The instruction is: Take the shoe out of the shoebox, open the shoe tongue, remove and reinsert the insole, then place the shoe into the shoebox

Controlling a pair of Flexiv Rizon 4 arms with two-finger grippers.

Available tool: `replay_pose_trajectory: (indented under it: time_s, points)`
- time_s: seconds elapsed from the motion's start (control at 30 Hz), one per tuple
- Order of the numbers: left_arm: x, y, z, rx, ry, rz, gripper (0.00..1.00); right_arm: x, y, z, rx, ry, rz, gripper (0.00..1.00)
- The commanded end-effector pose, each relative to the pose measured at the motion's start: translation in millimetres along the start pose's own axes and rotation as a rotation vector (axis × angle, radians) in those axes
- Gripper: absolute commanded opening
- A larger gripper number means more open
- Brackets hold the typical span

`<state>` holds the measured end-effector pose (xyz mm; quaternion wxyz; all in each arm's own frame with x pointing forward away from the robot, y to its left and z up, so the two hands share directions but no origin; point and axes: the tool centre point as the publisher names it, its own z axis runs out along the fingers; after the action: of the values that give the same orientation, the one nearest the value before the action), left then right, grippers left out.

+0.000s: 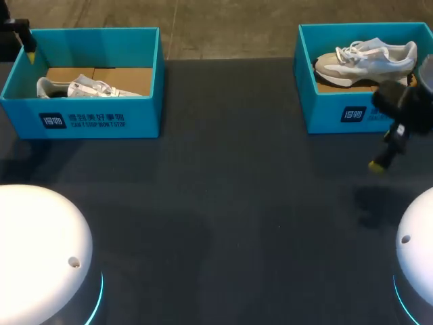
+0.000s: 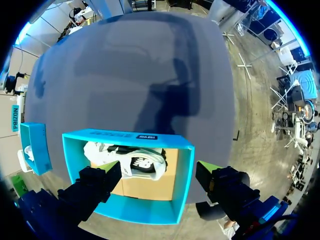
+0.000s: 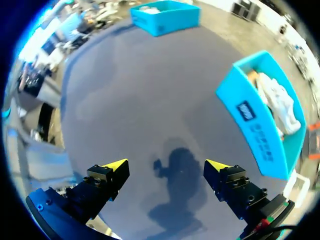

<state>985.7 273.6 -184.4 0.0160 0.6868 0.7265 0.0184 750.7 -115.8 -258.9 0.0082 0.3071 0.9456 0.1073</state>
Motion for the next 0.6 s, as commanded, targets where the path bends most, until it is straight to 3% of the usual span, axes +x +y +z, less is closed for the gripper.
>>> replay_pose_trajectory:
  time_s: [0.03,0.3,0.6]
  points:
    - [0.0,-1.2,-0.5,-0.002,0.002,0.0,1.0,-20.0,13.4,-4.1,0.128,-0.025,0.132,1.0]
    - [0.0,-1.2,-0.5,-0.002,0.002,0.0,1.0,-49.7,19.0,-18.3,0.141,-0.053,0.296,1.0]
    - [0.0,-1.2,-0.5,-0.002,0.002,0.0,1.0,-49.7,19.0,-18.3,0.141,-0.053,0.296,1.0]
